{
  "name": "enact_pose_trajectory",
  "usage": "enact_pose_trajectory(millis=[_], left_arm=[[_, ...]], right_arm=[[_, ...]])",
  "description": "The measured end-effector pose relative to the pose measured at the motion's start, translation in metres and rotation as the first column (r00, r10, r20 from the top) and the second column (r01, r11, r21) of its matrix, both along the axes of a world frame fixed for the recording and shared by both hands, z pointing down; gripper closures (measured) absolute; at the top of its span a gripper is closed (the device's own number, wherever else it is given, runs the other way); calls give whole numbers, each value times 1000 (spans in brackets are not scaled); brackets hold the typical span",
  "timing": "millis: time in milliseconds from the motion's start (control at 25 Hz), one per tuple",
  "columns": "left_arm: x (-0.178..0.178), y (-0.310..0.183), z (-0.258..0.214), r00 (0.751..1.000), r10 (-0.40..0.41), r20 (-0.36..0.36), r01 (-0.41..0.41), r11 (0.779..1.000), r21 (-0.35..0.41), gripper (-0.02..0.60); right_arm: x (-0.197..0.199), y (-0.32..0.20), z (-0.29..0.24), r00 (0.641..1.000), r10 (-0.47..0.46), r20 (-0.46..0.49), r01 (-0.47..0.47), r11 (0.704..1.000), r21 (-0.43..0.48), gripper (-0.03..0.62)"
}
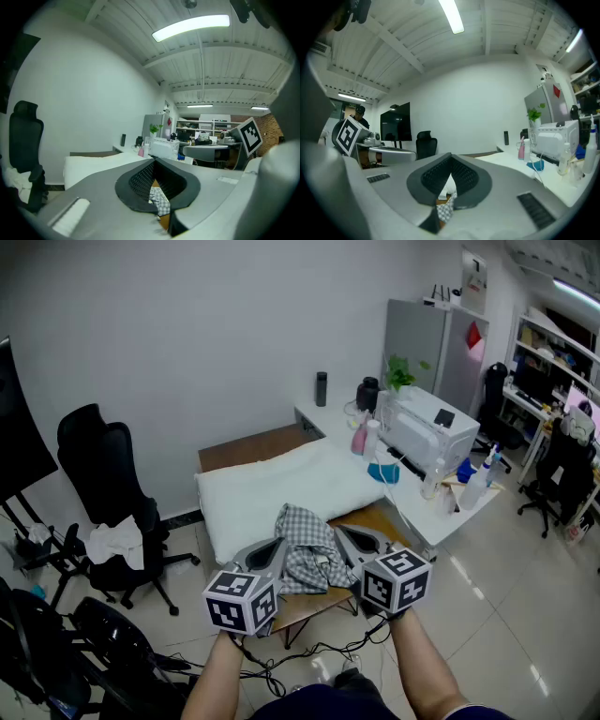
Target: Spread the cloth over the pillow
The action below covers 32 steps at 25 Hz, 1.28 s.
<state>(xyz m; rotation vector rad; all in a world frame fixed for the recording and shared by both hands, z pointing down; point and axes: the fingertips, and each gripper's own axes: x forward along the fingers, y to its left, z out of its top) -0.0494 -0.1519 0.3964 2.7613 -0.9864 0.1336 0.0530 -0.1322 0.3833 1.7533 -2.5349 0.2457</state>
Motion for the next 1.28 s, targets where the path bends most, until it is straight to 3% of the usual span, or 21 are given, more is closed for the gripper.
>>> enact_pose_trajectory(millis=[600, 880, 960, 1200, 1280], left_arm=[[-3, -28, 50, 997, -63, 33, 64, 997, -46, 572], [-8, -50, 87, 992, -115, 60, 120, 988, -100, 572], [-8, -56, 95, 990, -124, 66, 131, 986, -106, 572], [-9, -75, 112, 985, -150, 81, 159, 980, -117, 572], [-10, -78, 117, 984, -157, 87, 167, 978, -128, 572]], right_arm=[[15, -31, 64, 999, 17, -34, -20, 995, -94, 580], [1, -71, 115, 995, -39, -89, 23, 983, -181, 564], [-6, -85, 129, 994, -63, -90, 44, 978, -204, 442], [-19, -127, 173, 980, -88, -176, 38, 961, -272, 440], [-29, -136, 187, 974, -109, -199, 46, 953, -298, 406]])
